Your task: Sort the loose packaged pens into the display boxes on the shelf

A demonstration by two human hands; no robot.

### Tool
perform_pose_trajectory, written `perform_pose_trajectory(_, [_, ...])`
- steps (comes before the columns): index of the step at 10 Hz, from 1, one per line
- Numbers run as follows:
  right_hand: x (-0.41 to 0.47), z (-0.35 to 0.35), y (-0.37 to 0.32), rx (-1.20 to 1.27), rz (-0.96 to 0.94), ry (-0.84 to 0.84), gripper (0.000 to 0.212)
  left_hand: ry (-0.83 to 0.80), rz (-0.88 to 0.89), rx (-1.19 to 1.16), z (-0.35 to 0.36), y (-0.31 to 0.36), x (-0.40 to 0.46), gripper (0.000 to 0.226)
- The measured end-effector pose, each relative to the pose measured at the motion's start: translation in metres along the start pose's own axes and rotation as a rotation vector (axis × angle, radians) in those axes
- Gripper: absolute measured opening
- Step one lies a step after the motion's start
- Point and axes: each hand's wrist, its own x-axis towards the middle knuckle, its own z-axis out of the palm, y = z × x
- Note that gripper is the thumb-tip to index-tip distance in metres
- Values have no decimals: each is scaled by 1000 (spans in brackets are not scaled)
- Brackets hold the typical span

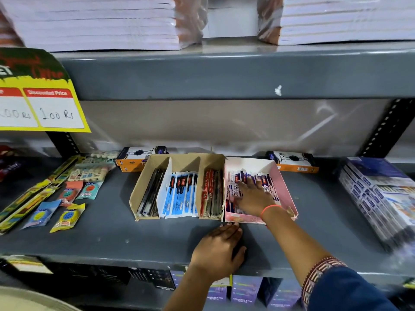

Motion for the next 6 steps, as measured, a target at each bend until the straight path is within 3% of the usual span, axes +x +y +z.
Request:
perform_pose_trajectory(1, [4,7,2,-59,-15,-97,65,1,-6,2,1,0,0,40])
perform_pose_trajectory(3, [0,3,7,-36,-25,-26,64,-16,-53,-53,1,2,-1,38])
perform_pose_trajectory(4, [-6,1,10,-40,-50,-67,60,-68,-97,-86,-2,3,-1,38])
perform_pose_trajectory(6, [-29,-4,19,16,-131,264,57,-235,-185,-116,0,4,1,44])
